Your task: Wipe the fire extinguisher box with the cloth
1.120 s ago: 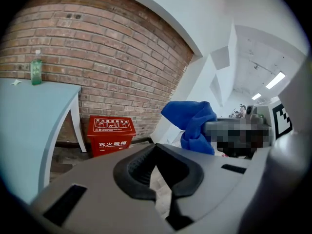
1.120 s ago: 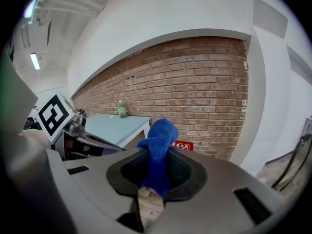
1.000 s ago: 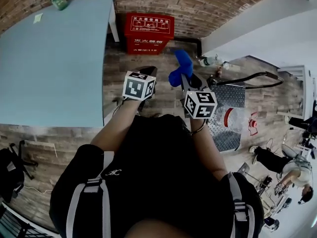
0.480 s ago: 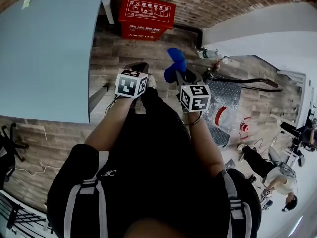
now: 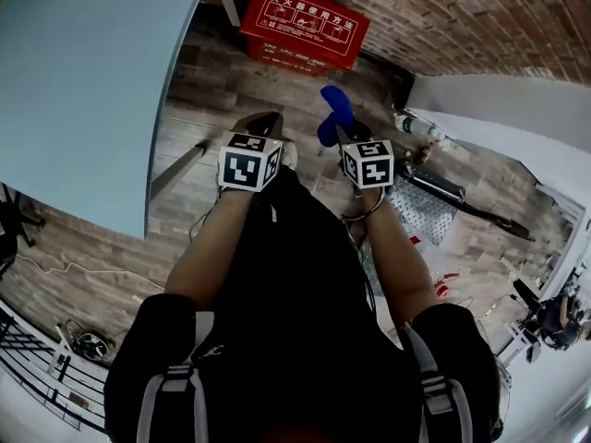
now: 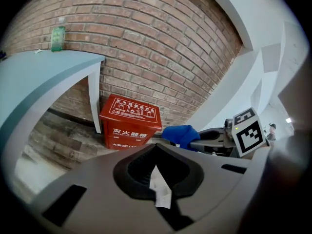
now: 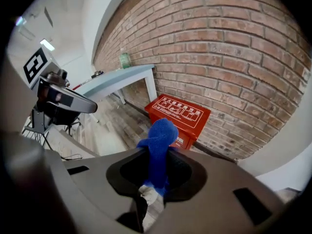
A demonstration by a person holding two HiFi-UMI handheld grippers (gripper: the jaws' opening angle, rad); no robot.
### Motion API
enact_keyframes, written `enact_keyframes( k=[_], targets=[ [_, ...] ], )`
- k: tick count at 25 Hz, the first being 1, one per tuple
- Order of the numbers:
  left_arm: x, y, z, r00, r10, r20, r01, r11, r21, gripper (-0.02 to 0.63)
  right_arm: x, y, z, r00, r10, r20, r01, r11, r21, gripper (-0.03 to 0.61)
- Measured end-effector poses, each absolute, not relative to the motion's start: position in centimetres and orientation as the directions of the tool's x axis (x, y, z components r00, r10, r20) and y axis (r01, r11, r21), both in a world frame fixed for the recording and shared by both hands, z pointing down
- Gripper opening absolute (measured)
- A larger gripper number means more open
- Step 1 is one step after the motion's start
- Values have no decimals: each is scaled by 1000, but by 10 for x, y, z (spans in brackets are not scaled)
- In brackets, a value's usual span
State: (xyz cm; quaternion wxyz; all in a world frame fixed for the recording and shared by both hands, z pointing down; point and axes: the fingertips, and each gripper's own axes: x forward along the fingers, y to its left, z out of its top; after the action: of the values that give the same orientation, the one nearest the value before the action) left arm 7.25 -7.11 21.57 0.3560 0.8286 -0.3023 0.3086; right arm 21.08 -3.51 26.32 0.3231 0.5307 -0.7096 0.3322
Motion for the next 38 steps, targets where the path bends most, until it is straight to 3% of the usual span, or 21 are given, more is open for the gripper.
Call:
enact_keyframes(
  k=[6, 12, 17, 25, 32, 38],
  targets=[
    [73, -84, 285, 612, -276, 741, -745, -515, 423, 8, 223, -71, 334, -207, -496, 844, -969, 223, -107, 83],
    [79, -110, 372, 627, -260, 735, -723, -546, 424, 8, 233, -103, 380, -166, -566, 808, -980, 188, -69, 84],
    [92, -147, 409, 654, -346, 673, -721, -554, 416, 8, 247, -114, 418, -138, -626, 768, -987, 149, -56, 84],
    [84, -176, 469, 638, -548, 541, -769, -489, 411, 8, 280, -134, 463, -64, -796, 602, -993, 110, 39, 83],
    [82, -171, 499, 640, -599, 481, -767, -536, 352, 8, 284, -152, 468, -98, -900, 424, -985, 148, 86, 83],
    [73, -160, 499, 634, -607, 478, -771, -544, 332, 8, 274, -167, 467, -146, -922, 359, -980, 185, 76, 83]
  ],
)
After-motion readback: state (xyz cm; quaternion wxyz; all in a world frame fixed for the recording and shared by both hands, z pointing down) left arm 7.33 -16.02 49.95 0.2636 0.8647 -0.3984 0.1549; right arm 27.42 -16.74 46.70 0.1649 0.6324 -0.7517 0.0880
